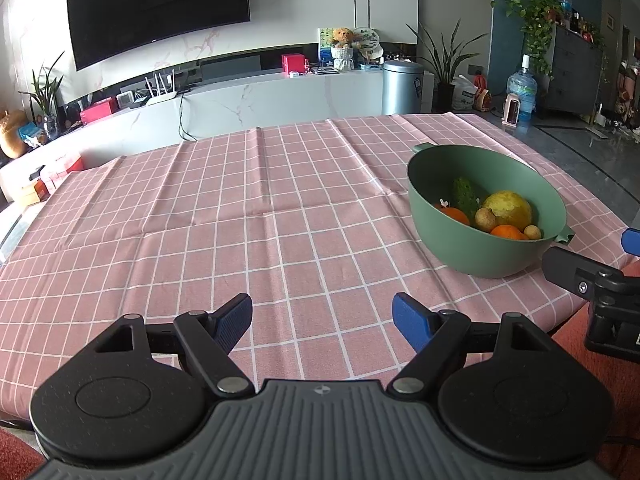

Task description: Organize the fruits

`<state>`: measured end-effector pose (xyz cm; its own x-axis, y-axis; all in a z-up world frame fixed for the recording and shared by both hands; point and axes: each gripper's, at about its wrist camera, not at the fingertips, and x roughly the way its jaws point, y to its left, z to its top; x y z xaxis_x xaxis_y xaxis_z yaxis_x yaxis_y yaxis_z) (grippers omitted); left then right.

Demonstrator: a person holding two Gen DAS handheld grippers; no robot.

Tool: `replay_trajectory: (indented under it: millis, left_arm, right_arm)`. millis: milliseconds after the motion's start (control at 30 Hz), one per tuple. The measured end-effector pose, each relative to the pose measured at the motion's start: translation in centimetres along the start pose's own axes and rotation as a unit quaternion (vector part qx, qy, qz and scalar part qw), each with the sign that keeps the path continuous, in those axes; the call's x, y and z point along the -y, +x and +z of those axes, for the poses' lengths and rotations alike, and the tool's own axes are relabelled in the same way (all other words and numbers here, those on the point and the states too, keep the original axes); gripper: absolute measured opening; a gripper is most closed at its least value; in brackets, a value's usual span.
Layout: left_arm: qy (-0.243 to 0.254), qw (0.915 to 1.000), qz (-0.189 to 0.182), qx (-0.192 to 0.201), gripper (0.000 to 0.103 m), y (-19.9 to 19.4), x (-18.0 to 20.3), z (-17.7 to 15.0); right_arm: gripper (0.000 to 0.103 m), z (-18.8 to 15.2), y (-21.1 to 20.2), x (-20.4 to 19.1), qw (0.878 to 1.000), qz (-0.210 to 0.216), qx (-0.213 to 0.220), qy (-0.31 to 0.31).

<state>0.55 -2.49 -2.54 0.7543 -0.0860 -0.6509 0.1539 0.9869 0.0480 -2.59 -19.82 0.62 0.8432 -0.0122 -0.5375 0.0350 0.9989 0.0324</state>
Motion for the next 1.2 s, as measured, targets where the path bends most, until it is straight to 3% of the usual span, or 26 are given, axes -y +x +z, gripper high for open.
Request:
replay_trajectory:
  millis: [1200]
  left_arm:
    - [0.002,1.0000,-0.005,-0.007,0.093,0.11,0.01,-0.30]
  right_arm:
    - [0.098,-0.04,0.06,0.02,1.000,0.000,0.000,0.001]
